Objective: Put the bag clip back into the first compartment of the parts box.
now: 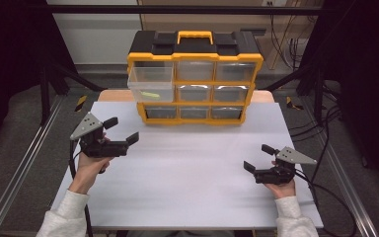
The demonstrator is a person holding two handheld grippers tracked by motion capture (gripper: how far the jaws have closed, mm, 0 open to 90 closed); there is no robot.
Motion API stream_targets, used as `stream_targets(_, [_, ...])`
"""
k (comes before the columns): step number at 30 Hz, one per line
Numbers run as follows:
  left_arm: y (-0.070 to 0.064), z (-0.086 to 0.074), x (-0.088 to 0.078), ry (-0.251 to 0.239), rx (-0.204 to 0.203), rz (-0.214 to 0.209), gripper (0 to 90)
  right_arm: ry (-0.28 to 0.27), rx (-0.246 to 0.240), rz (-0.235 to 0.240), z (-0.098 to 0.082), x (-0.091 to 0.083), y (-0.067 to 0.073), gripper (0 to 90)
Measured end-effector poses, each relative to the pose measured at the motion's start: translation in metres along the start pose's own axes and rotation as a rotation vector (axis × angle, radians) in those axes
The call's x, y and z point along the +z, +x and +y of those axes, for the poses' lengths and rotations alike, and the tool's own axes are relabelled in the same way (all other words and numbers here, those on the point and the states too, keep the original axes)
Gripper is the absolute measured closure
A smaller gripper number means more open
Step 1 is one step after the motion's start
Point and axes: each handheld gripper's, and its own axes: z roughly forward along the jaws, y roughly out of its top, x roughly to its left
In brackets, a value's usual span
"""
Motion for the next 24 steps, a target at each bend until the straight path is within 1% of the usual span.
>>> stream_targets(5, [0.003,-0.028,0.001,0.040,-0.004,0.001,2.8,0.001,0.000,-0.001,0.000,0.000,0.000,0.2])
stream_targets(7, [0.005,-0.038,0.000,0.044,-0.019,-0.002,2.8,0.003,0.000,0.000,0.000,0.000,0.000,0.2])
stream_targets(12, [0.009,-0.055,-0.003,0.063,-0.026,-0.004,2.7,-0.001,0.000,-0.002,0.000,0.000,0.000,0.3])
stream_targets(13, [0.010,-0.060,-0.005,0.065,-0.028,0.001,2.7,-0.001,0.001,-0.002,0.000,0.000,0.000,0.2])
stream_targets(15, [0.011,-0.065,-0.006,0.065,-0.036,-0.004,2.8,-0.001,0.001,-0.002,0.000,0.000,0.000,0.2])
stream_targets(17, [0.011,-0.070,-0.007,0.072,-0.031,-0.002,2.8,0.001,0.003,-0.001,0.000,0.000,0.000,0.2])
stream_targets(20, [0.012,-0.074,-0.010,0.066,-0.031,0.000,3.0,0.000,0.001,-0.003,0.000,0.000,0.000,0.2])
stream_targets(22, [0.013,-0.076,-0.011,0.062,-0.038,0.000,3.0,-0.002,0.001,-0.002,0.000,0.000,-0.001,0.2])
stream_targets(24, [0.014,-0.078,-0.011,0.071,-0.038,0.002,2.6,0.001,0.003,-0.001,0.000,0.000,0.000,0.2])
